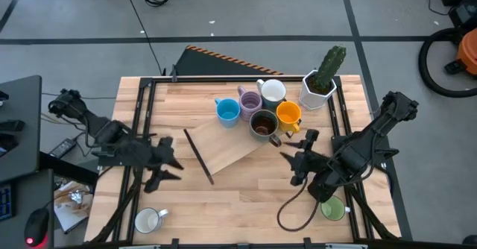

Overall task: Place coffee mugs
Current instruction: Put the white patterned mug on the shelf

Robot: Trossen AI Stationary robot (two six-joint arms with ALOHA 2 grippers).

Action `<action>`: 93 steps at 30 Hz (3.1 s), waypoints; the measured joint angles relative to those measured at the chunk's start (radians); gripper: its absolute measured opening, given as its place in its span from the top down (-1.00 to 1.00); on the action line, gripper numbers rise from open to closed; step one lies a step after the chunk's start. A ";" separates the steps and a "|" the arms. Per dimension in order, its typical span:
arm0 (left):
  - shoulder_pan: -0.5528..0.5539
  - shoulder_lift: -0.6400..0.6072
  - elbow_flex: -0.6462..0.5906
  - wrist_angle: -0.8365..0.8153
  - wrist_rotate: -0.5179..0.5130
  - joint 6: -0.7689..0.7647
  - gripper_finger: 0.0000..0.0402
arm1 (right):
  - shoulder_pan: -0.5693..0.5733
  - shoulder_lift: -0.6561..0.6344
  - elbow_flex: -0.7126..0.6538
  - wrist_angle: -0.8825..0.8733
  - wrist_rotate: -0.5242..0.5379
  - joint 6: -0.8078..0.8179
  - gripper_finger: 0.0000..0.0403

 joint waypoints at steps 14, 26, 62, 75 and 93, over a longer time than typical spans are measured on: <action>-0.180 0.172 -0.009 -0.088 0.033 -0.595 0.15 | -0.138 -0.026 -0.292 0.799 -0.392 -0.566 0.27; -0.212 0.268 -0.006 -0.002 0.127 -0.804 0.15 | -0.272 -0.104 -0.415 1.188 -0.647 -0.829 0.29; -0.150 0.622 0.369 -0.358 0.261 -0.797 0.15 | -0.326 -0.075 -0.512 1.322 -0.688 -0.870 0.29; -0.152 0.800 0.367 -0.448 0.393 -0.664 0.03 | -0.334 -0.075 -0.512 1.316 -0.741 -0.859 0.30; -0.253 0.807 0.270 -0.358 0.380 -0.694 0.11 | -0.346 -0.075 -0.511 1.315 -0.795 -0.839 0.30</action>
